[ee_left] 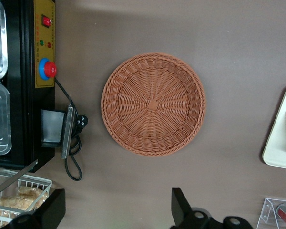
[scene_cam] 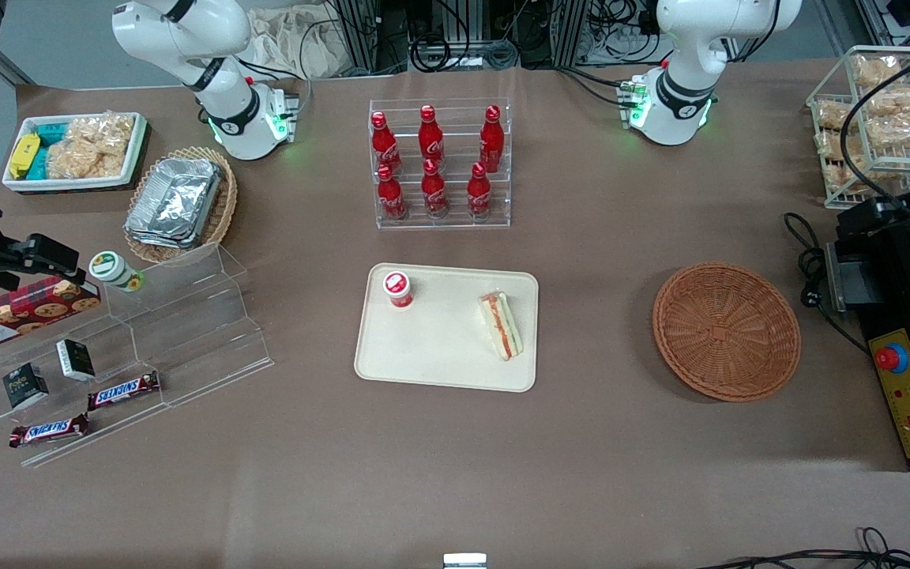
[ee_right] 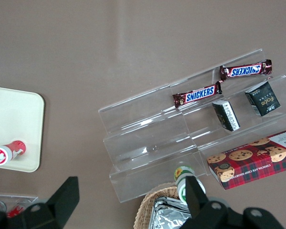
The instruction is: Place sandwich from basket to tray
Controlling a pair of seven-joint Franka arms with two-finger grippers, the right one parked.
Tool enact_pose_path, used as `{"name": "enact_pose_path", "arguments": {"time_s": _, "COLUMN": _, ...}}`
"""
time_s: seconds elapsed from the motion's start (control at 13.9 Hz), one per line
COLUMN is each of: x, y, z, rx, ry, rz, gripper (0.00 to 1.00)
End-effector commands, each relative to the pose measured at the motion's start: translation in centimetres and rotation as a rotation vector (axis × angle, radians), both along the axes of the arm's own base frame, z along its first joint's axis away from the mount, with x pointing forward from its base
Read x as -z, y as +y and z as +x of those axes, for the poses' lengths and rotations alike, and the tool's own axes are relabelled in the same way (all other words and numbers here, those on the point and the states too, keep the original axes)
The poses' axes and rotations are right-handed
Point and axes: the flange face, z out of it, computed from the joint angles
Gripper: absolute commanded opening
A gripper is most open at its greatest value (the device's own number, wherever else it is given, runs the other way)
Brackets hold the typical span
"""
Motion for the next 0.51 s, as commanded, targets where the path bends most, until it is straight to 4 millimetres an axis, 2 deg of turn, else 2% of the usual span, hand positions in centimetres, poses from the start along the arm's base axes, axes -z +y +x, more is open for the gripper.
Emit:
{"name": "enact_pose_path", "arguments": {"time_s": 0.0, "x": -0.46, "y": 1.02, "z": -1.69, "rx": -0.004, "ry": -0.029, "rz": -0.020, "gripper": 1.00}}
{"name": "enact_pose_path", "arguments": {"time_s": 0.07, "x": -0.71, "y": 1.67, "z": -1.61, "rx": -0.018, "ry": -0.032, "rz": -0.019, "gripper": 1.00}}
{"name": "enact_pose_path", "arguments": {"time_s": 0.22, "x": -0.03, "y": 1.34, "z": -1.07, "rx": 0.000, "ry": -0.017, "rz": 0.001, "gripper": 1.00}}
{"name": "enact_pose_path", "arguments": {"time_s": 0.43, "x": -0.79, "y": 1.20, "z": -0.86, "rx": 0.001, "ry": -0.026, "rz": 0.004, "gripper": 1.00}}
